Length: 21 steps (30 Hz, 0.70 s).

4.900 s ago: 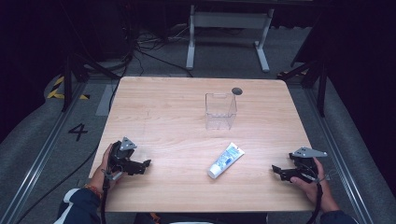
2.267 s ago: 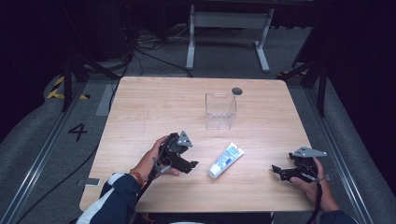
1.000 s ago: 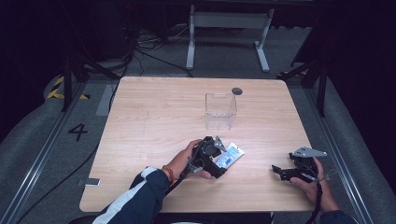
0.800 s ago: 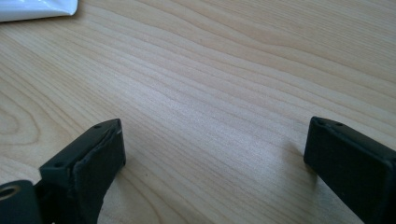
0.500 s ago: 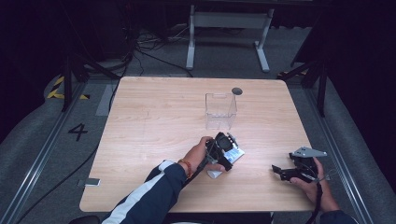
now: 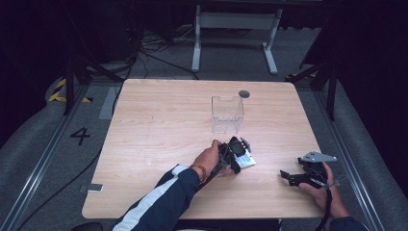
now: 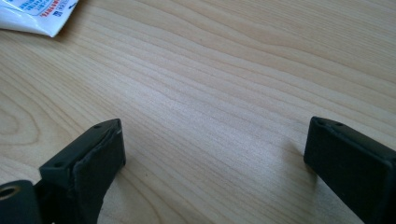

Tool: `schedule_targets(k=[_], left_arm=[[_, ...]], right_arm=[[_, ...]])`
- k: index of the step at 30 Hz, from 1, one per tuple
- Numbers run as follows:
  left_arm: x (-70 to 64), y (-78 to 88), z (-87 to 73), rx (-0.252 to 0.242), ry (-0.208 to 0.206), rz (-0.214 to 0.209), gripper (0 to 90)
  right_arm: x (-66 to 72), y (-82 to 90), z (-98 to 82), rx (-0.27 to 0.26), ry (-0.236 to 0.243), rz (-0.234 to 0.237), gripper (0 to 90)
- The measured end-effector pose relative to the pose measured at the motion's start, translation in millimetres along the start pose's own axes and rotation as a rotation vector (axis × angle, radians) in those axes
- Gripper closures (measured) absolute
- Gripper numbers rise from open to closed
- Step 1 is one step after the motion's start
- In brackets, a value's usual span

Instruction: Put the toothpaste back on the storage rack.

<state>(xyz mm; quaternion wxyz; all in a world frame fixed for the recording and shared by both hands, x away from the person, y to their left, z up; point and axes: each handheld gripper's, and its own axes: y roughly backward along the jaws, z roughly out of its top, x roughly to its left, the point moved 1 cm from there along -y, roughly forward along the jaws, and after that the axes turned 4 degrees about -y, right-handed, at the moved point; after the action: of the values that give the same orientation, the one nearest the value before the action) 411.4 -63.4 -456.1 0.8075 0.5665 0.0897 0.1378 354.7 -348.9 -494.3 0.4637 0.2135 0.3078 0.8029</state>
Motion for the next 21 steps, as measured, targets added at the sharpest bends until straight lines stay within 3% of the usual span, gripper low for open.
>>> schedule_targets(k=[5, 9, 12, 21], left_arm=[[-0.2, 5.8, -2.6, -0.015, -0.018, -0.011, 59.2], [-2.2, 9.5, -4.0, -0.004, -0.054, -0.013, 62.0], [-3.2, 12.1, -7.6, -0.027, -0.060, -0.016, 63.7], [0.4, 39.3, -24.4, -0.199, -0.043, -0.020, 65.2]], right_arm=[[-0.1, 0.0, 0.0, -0.001, 0.001, 0.000, 5.5], [-0.1, 0.0, 0.0, -0.001, 0.001, 0.000, 5.5], [-0.1, 0.0, 0.0, -0.001, 0.002, 0.000, 5.5], [-0.1, 0.0, 0.0, -0.001, 0.001, 0.000, 5.5]])
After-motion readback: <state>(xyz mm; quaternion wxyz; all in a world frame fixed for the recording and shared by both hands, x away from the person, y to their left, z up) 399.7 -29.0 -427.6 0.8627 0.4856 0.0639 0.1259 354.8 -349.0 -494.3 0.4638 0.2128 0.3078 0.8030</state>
